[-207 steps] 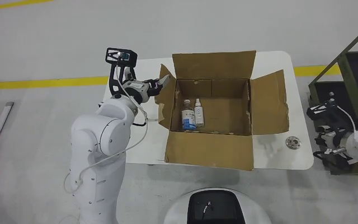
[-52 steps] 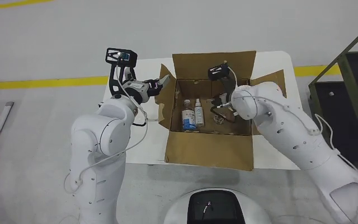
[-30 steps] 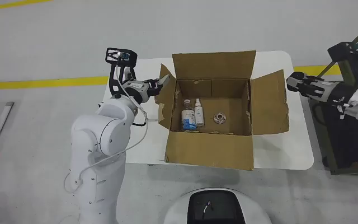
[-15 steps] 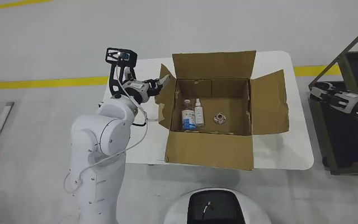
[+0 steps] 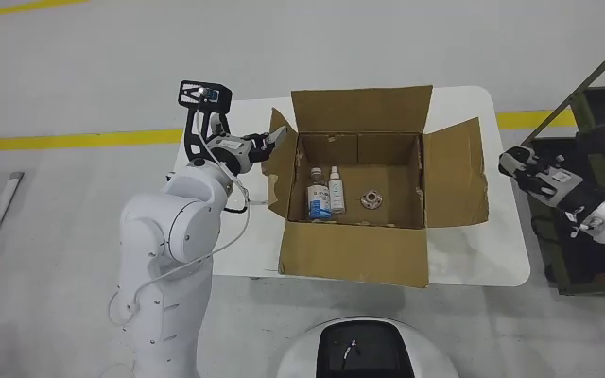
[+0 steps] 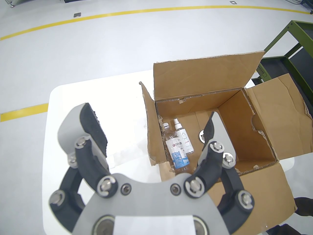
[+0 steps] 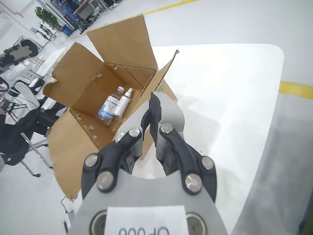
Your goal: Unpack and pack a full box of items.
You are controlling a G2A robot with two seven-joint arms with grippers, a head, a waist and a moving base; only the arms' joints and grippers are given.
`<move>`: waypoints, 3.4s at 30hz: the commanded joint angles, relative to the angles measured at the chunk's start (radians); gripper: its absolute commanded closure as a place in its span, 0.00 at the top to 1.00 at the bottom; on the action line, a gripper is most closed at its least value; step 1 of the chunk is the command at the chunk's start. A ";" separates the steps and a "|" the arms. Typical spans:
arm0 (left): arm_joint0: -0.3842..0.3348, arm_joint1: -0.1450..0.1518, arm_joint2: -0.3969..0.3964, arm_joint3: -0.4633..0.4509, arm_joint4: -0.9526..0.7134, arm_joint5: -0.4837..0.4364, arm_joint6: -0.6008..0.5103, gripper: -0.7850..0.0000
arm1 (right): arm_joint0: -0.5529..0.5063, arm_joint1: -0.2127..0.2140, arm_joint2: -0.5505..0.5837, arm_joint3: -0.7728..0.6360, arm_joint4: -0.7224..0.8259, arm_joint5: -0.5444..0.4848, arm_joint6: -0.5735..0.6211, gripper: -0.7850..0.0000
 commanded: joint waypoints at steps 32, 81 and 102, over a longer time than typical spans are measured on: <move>0.000 0.000 0.000 0.000 0.000 0.000 0.000 1.00 | 0.026 -0.035 -0.284 0.156 -0.267 0.024 -0.527 0.00; 0.038 0.031 0.116 0.183 -0.008 -0.407 0.133 0.00 | 0.192 -0.020 -0.460 0.166 -0.103 0.005 -0.188 0.00; -0.034 0.015 0.251 0.344 -0.081 -0.431 0.163 0.00 | 0.261 -0.012 -0.423 0.216 -0.117 0.068 -0.282 0.00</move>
